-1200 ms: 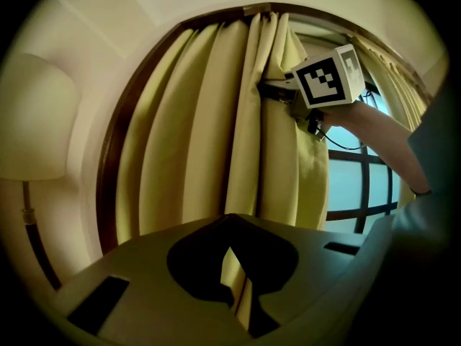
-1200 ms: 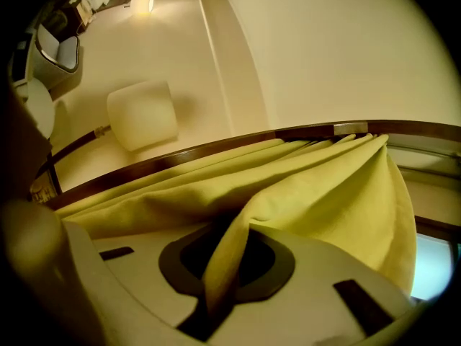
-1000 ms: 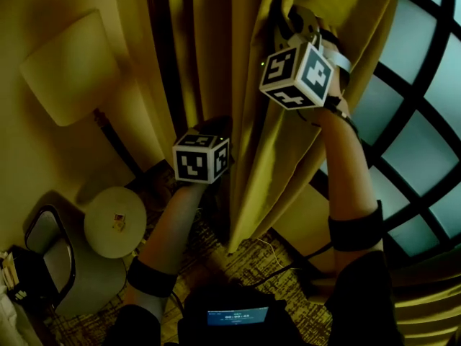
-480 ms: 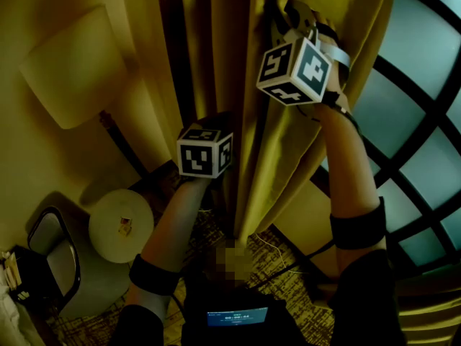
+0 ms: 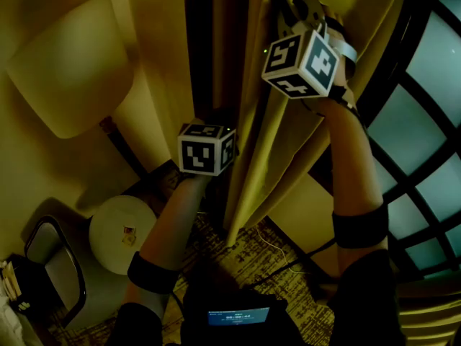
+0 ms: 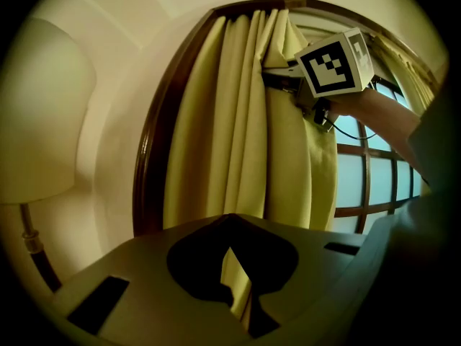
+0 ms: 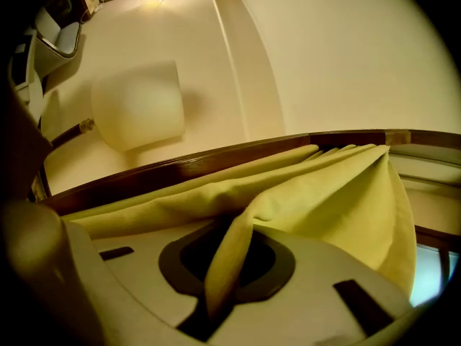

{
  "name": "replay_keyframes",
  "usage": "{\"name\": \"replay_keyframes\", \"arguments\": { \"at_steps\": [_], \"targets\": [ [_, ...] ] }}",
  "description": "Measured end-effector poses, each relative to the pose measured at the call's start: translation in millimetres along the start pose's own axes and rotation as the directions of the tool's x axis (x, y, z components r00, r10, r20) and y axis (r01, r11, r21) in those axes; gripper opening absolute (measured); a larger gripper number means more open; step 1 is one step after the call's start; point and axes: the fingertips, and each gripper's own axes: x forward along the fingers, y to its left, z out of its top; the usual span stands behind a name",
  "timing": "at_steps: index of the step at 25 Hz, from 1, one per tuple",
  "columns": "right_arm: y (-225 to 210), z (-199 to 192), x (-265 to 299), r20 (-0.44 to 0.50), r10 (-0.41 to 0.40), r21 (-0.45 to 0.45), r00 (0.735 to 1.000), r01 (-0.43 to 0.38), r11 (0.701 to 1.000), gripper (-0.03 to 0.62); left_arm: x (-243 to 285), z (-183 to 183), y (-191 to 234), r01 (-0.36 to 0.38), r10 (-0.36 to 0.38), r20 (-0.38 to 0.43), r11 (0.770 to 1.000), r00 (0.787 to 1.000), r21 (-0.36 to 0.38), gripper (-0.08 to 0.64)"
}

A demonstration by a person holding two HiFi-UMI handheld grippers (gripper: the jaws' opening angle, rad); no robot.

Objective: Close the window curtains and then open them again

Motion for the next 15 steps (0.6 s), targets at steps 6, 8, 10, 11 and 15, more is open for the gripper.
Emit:
{"name": "replay_keyframes", "arguments": {
  "at_steps": [6,8,10,11,15],
  "targets": [
    [22.4,18.5,42.2,-0.022,0.024,-0.024,0.999,-0.025,0.999,0.041,5.8,8.4,51.4,0.009,-0.009,0.001,1.000,1.000,0.000,0.001],
    [31.7,27.9,54.5,-0.018,0.035,-0.025,0.999,-0.035,0.999,0.041,7.4,10.5,65.2,0.013,-0.013,-0.001,1.000,1.000,-0.002,0.001],
    [40.2,35.7,66.2,-0.020,0.044,-0.029,0.999,-0.044,0.999,0.041,11.3,10.3,80.3,0.011,-0.011,-0.001,1.000,1.000,0.004,0.001],
    [44.0,38.9,71.6,-0.022,0.047,-0.029,0.999,-0.047,0.998,0.040,12.7,10.5,85.5,0.015,-0.015,-0.003,1.000,1.000,0.005,0.001],
    [54.8,48.2,88.7,-0.031,0.058,-0.028,0.998,-0.059,0.998,0.041,12.4,15.9,91.6,0.051,-0.051,-0.012,0.999,0.999,-0.019,0.001]
  ]
}}
